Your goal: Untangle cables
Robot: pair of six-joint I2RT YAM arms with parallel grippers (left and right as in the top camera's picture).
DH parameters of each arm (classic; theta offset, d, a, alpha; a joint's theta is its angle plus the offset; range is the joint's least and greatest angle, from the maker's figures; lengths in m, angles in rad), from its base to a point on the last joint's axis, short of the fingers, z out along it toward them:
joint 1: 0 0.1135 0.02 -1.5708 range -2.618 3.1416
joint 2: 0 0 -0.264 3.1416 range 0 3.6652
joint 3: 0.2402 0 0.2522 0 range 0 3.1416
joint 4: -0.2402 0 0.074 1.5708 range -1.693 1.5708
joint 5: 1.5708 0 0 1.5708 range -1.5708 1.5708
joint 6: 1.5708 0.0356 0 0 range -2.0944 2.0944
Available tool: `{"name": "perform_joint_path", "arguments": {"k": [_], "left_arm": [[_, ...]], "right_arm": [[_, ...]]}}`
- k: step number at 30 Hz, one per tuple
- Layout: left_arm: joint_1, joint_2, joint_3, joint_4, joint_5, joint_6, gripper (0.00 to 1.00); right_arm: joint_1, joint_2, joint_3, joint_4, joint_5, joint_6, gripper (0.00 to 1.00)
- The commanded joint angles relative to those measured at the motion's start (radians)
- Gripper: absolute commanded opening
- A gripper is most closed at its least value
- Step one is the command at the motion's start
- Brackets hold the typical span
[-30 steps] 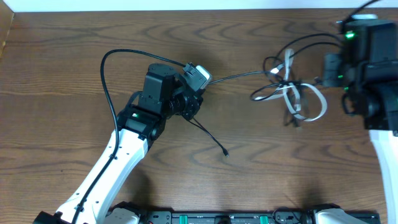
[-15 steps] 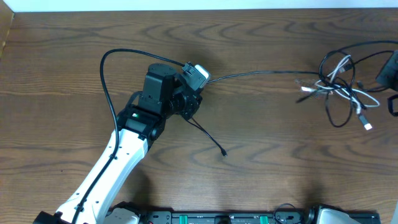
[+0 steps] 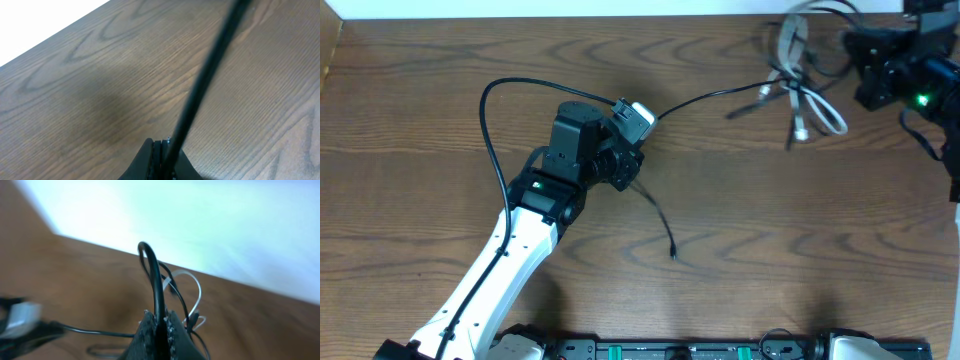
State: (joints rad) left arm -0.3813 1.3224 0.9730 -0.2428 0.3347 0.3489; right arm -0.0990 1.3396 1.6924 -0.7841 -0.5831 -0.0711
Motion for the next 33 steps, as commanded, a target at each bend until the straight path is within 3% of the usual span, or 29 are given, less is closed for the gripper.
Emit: {"name": "perform_joint_path", "arguments": {"k": [1,5,6,8,11,19,26,33], "left_arm": [[0.005,0.001,0.003,0.005,0.055,0.013,0.07],[0.005,0.001,0.003,0.013,0.077,0.013,0.07],[0.005,0.001,0.003,0.013,0.077,0.01,0.15],[0.005,0.001,0.003,0.029,0.077,-0.019,0.6],[0.005,0.0,0.003,0.108,0.109,-0.094,0.95],[0.003,-0.004,0.003,0.401,0.393,-0.195,0.94],[0.002,0.01,0.003,0.432,0.387,-0.131,0.81],[0.003,0.032,0.003,0.432,0.383,-0.031,0.79]], "right_arm": [[0.069,-0.01,0.013,0.076,-0.381,-0.051,0.01],[0.14,0.013,0.013,0.051,-0.184,-0.05,0.01],[0.155,0.026,0.013,0.007,-0.109,-0.058,0.01],[0.163,0.04,0.013,-0.036,-0.104,-0.085,0.01],[0.175,0.054,0.013,-0.072,-0.104,-0.112,0.01],[0.225,0.053,0.013,-0.085,-0.104,-0.129,0.01],[0.295,0.051,0.013,-0.111,-0.105,-0.155,0.01],[0.332,0.02,0.013,-0.141,-0.104,-0.174,0.01]]}}
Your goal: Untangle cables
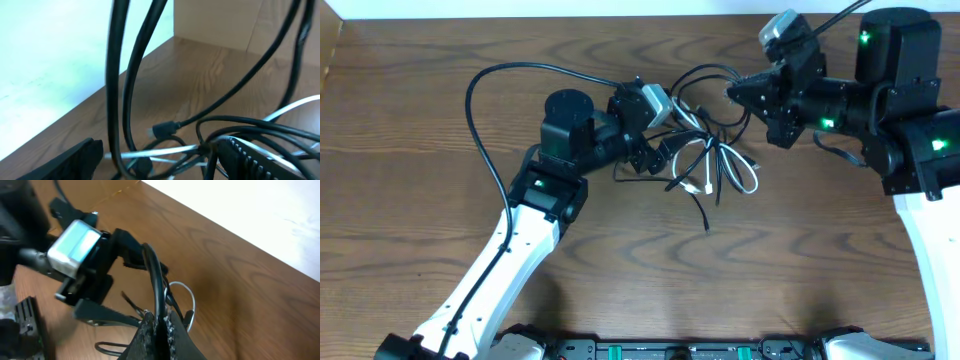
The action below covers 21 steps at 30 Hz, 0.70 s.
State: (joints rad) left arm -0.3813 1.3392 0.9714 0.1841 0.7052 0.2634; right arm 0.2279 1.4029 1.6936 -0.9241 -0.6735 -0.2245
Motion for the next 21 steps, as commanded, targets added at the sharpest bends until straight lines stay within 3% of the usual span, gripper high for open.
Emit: {"name": "perform_joint_path", "arguments": {"k": [1,21], "left_arm": [[0.003,0.015,0.005,0.005,0.008,0.055,0.79],[0.003,0.06,0.005,0.036,-0.017,0.054,0.75]], "right_arm": [[0.005,-0.052,0.012,-0.002,-0.013,-0.02,0.01],[0.016,-0.24,0.012,-0.073,-0.069,-0.016,0.01]]}}
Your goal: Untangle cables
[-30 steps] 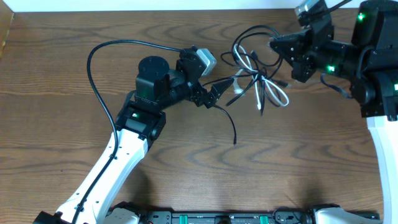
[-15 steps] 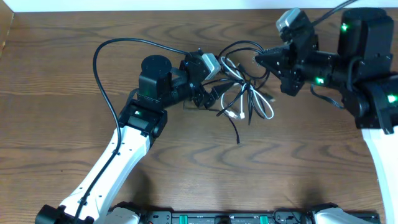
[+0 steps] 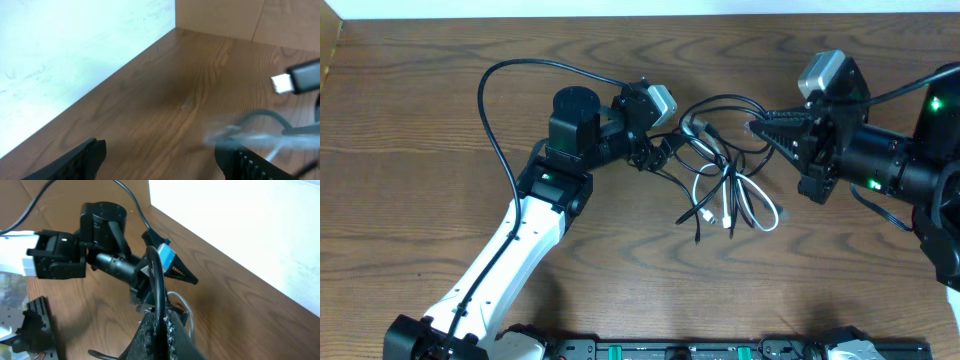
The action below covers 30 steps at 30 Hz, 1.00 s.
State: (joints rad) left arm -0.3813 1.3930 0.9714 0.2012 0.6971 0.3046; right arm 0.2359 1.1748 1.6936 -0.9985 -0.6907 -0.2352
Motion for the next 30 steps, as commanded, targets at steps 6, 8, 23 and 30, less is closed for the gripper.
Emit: {"name": "perform_joint_path", "arguments": {"k": [6,8,23,30], "left_arm": [[0.003,0.006,0.005,0.026,-0.009,0.013,0.36],[0.003,0.006,0.005,0.026,-0.009,0.013,0.29],[0.003,0.006,0.005,-0.03,-0.009,0.013,0.07],[0.003,0.006,0.005,-0.044,-0.009,0.013,0.07]], "right_arm": [[0.008,-0.019,0.012,0.0,-0.054,-0.005,0.01],[0.008,-0.019,0.012,0.0,-0.054,-0.005,0.01],[0.007,-0.008,0.012,0.0,0.496,0.124,0.01],[0.004,0.039,0.012,-0.011,0.98,0.269,0.01]]}}
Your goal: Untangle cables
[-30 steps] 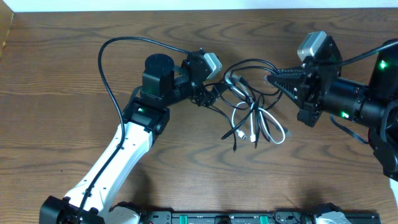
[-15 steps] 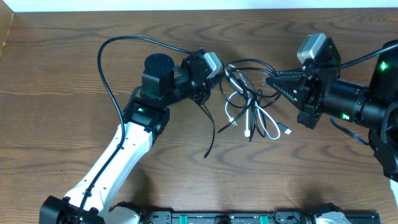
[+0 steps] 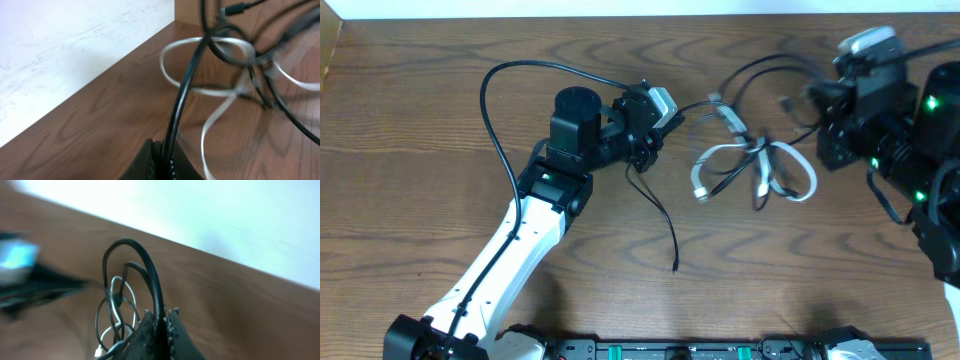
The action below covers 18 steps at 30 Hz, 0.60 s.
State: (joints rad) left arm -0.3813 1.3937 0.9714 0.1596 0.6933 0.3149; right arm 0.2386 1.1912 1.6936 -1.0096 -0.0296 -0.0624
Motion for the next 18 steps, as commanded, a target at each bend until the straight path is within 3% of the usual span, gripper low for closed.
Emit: {"name": "perform_joint_path", "arguments": {"k": [1,10,18], "left_arm": [[0.003,0.006,0.005,-0.006,-0.005,0.002,0.07],[0.003,0.005,0.005,-0.032,-0.005,0.002,0.07],[0.007,0.005,0.005,-0.078,-0.037,0.002,0.08]], "right_arm": [[-0.003,0.028,0.012,-0.002,0.349,0.1,0.01],[-0.095,0.066,0.012,-0.023,0.463,0.174,0.01],[-0.262,0.092,0.012,-0.029,0.62,0.285,0.01]]}}
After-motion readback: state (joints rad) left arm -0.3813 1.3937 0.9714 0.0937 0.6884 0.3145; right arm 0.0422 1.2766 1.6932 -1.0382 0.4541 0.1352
